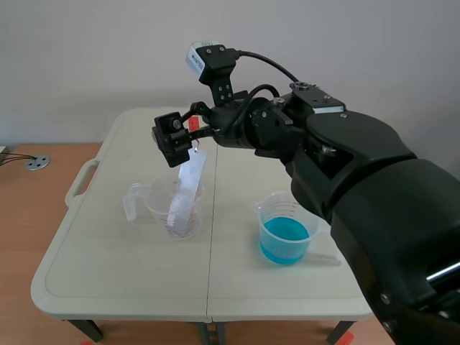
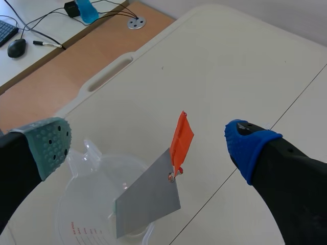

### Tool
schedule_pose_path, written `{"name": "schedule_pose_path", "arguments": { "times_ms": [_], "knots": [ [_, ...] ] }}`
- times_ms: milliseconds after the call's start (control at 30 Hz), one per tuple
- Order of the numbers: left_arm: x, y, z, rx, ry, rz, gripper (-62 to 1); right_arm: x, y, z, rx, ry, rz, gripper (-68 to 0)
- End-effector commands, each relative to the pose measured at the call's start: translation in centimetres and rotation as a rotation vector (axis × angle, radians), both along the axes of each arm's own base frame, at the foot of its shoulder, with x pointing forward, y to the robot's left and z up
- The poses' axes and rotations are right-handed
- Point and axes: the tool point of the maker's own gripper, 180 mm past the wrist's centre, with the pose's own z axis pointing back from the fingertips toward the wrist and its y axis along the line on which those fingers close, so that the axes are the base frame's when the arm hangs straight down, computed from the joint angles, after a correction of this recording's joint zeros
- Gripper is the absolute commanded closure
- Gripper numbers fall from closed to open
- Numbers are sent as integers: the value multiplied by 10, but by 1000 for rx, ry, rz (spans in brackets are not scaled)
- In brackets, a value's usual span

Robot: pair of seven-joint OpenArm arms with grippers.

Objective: Hold the metal plate by the orange handle, dip it into the blue solution, take it out and point at it, then put the plate back in the beaker on the left.
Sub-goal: 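Lift the metal plate out of the left beaker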

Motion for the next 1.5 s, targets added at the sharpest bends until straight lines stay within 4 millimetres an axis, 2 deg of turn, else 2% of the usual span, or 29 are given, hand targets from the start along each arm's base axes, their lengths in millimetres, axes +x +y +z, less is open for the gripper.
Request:
{"name": "schedule_pose_path", "arguments": {
  "times_ms": [0,133,267,333,500,633,833,1033,1233,1467],
  "knots": [
    [3,-3,3,-16,-11,4,-28,10,5,29,47,-60,3,-490],
    [3,-3,3,-16,-11,4,-28,9,6,29,65,-45,2,-341],
    [3,-3,3,-16,-11,4,-28,8,6,27,73,-21,3,-225],
    [3,-3,3,-16,-11,4,-28,6,7,24,70,5,5,-194],
    [3,-3,3,-16,-11,4,-28,6,5,17,87,50,-11,-176],
    [2,-3,3,-15,-10,4,-28,5,5,14,80,58,-11,-8],
    [2,-3,2,-14,-9,3,-28,6,3,14,80,55,-13,-11],
    [2,-3,2,-14,-9,3,-28,-7,14,20,100,32,89,-11],
    [2,-3,2,-14,-9,3,-28,-8,15,19,99,35,97,-11],
    [2,-3,3,-14,-9,3,-28,-25,26,25,112,13,218,-11]
  ]
}}
